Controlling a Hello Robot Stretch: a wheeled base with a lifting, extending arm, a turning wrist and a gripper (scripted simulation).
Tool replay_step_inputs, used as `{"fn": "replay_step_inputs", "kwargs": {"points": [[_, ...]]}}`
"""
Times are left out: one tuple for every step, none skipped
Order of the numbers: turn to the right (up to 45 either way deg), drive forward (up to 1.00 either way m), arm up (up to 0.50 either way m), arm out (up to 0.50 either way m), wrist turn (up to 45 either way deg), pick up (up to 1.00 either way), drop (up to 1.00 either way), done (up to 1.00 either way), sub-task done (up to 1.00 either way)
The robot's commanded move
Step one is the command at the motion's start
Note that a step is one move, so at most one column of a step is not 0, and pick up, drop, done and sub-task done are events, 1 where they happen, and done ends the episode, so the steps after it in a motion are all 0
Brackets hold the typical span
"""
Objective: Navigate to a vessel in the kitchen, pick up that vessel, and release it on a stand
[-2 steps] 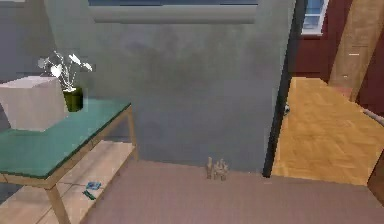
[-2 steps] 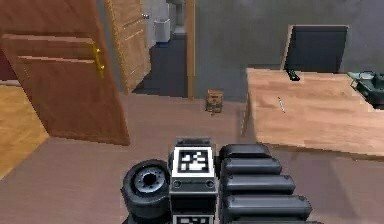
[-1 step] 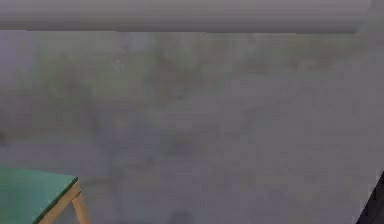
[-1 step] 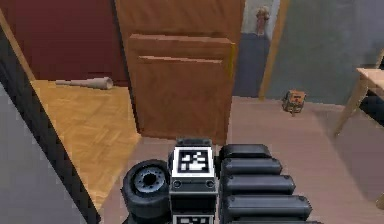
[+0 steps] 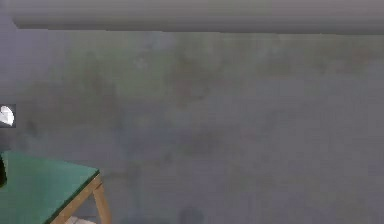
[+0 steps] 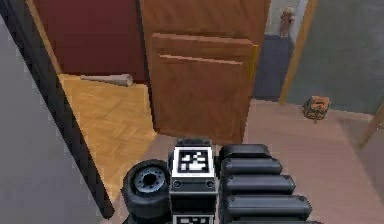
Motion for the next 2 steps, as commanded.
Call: {"fn": "replay_step_inputs", "kwargs": {"points": [[0.0,0.05,0.0,0.0,0.0,0.0,0.0,0.0,0.0],[45.0,0.0,0.0,0.0,0.0,0.0,0.0,0.0,0.0]]}}
